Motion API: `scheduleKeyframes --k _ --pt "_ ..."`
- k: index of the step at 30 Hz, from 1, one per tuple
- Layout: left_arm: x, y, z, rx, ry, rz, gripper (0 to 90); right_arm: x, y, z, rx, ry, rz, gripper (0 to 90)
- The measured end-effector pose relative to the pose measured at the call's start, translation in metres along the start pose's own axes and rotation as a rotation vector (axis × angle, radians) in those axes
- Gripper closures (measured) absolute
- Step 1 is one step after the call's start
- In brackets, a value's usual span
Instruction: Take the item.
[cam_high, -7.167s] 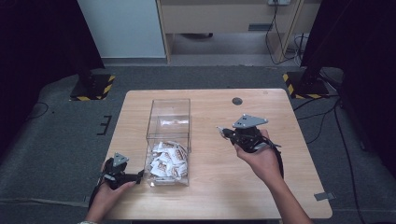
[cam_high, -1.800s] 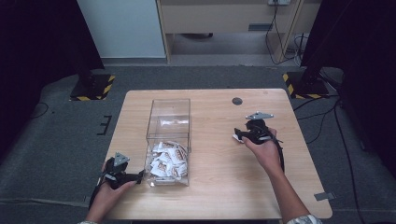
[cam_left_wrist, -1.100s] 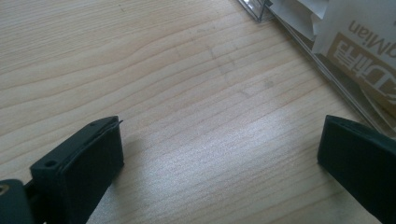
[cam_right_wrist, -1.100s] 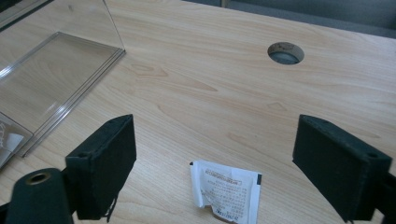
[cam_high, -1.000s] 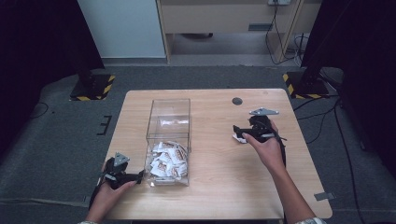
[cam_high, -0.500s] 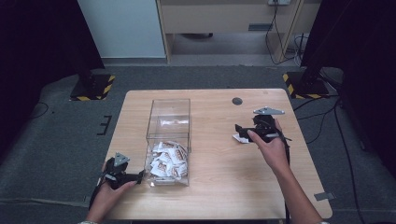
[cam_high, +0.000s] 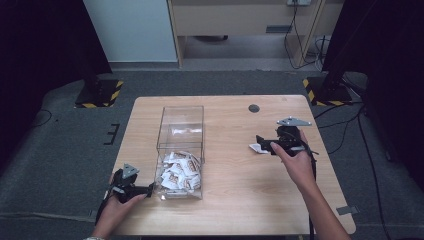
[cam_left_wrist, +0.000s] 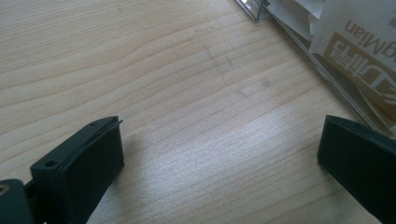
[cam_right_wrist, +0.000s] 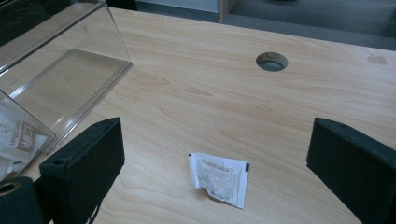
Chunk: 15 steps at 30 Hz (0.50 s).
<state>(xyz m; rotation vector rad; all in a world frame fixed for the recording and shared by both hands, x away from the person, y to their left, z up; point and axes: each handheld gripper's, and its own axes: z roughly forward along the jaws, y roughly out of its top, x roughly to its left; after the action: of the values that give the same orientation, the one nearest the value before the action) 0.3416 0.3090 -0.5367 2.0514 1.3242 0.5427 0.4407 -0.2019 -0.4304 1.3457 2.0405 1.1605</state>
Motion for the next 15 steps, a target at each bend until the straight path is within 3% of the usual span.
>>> scheduleKeyframes --k 15 --pt "-0.001 0.000 0.000 0.001 -0.002 0.003 0.0 -0.014 -0.035 -0.018 0.026 -0.035 0.024 5.1"
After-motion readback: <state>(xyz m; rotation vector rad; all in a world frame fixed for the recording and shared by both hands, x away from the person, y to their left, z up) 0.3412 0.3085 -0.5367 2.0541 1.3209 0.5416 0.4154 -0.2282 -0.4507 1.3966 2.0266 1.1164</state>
